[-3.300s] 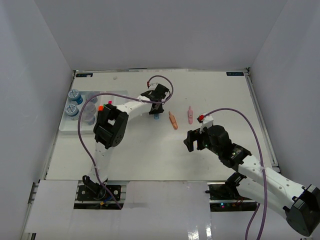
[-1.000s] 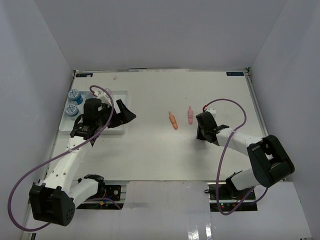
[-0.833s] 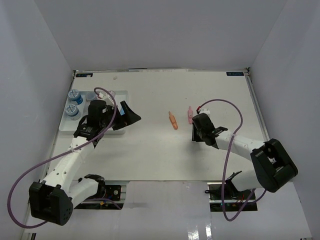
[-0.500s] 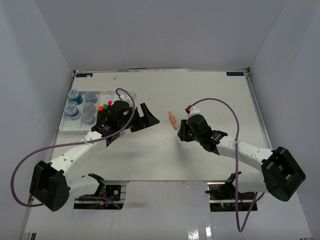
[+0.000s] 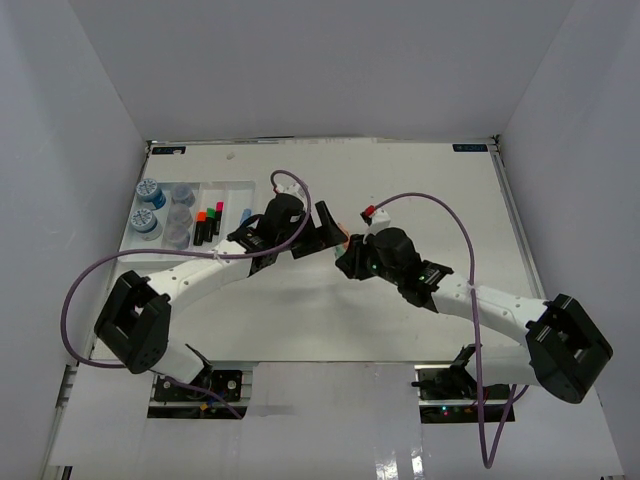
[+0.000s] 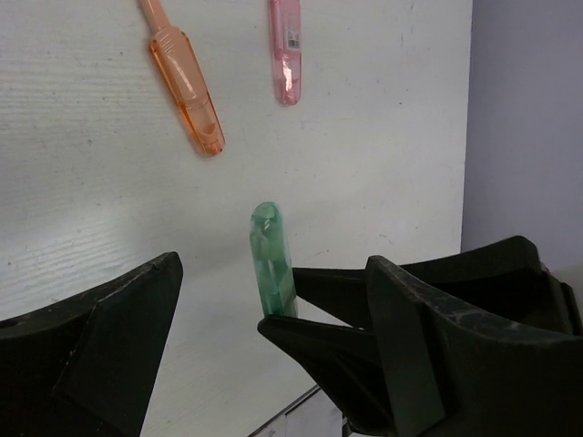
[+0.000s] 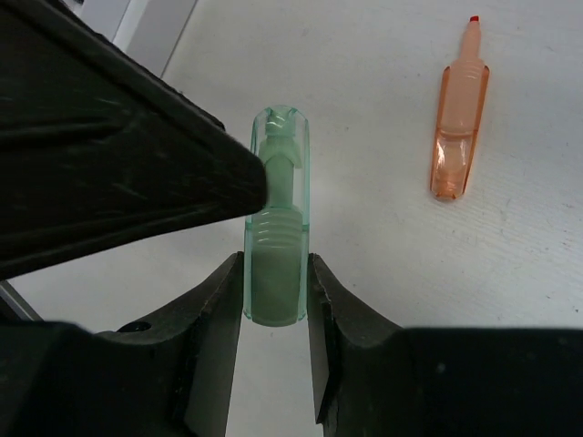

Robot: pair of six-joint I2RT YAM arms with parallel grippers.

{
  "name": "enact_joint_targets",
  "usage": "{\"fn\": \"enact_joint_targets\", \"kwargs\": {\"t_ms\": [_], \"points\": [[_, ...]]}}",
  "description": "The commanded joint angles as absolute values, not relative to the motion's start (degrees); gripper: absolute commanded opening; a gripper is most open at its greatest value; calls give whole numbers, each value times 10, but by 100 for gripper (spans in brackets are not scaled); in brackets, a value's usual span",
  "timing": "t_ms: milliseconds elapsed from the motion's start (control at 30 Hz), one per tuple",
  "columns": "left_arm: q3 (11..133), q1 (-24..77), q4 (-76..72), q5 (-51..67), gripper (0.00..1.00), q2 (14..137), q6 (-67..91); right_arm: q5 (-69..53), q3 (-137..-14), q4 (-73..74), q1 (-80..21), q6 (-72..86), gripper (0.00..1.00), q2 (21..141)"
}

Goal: Sort the stationery into containers
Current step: Pick up the stationery from the center of the board, then place the stationery in the storage box.

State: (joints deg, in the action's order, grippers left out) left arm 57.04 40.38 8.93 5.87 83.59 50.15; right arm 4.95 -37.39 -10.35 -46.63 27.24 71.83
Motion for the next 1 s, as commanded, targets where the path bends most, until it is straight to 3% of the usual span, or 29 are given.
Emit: {"fn": "enact_joint_targets", "kwargs": {"t_ms": [0,333,567,800,967], "points": [[598,413,82,47,91,847,512,39,-392,-151,-470,279,31,698],[605,421,70,61,53,877,512,29,-377,-182,-470,288,36,700],[603,422,68,62,33,876,500,29,-375,-181,-471,290,52,708],[605,421,75,47,20,877,490,31,-367,-178,-469,288,64,706],[624,410,105,17,19,885,461,39,-352,-154,-466,273,78,690]]}}
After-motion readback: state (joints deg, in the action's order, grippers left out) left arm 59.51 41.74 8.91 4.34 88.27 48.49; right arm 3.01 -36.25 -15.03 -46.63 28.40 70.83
